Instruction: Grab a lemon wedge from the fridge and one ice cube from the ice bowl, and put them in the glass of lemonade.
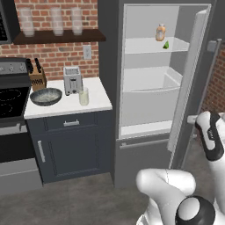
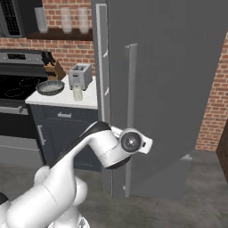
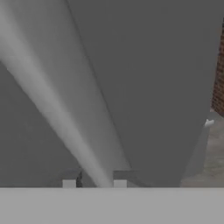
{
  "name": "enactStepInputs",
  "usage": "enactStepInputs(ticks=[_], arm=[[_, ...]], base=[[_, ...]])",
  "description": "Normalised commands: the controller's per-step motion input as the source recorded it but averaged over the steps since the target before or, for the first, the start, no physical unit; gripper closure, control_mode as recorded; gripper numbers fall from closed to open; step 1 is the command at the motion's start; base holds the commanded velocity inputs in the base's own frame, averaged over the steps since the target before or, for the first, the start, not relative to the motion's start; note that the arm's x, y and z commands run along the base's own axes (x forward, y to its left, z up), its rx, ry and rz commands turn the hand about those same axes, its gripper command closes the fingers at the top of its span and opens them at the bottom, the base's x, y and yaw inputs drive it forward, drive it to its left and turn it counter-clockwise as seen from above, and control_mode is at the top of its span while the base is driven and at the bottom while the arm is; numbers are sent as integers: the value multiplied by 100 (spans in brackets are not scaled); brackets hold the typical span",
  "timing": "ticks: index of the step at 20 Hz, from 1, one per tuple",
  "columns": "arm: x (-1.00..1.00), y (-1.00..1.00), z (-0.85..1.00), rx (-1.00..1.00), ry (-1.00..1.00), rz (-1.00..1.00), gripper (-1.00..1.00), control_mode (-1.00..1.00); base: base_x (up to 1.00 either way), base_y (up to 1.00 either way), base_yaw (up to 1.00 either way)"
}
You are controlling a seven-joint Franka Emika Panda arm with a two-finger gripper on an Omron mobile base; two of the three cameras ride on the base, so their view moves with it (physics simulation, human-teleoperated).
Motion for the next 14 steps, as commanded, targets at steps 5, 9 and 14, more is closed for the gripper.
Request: enactStepInputs(ticks=[5,9,14], arm=[[-73,-47,61,6,3,0,-100,-100],[-83,-18,77,0,14,0,-100,-100],[-99,3,69,-2,16,0,-100,-100]], base=[[0,0,0],[0,0,0],[0,0,0]])
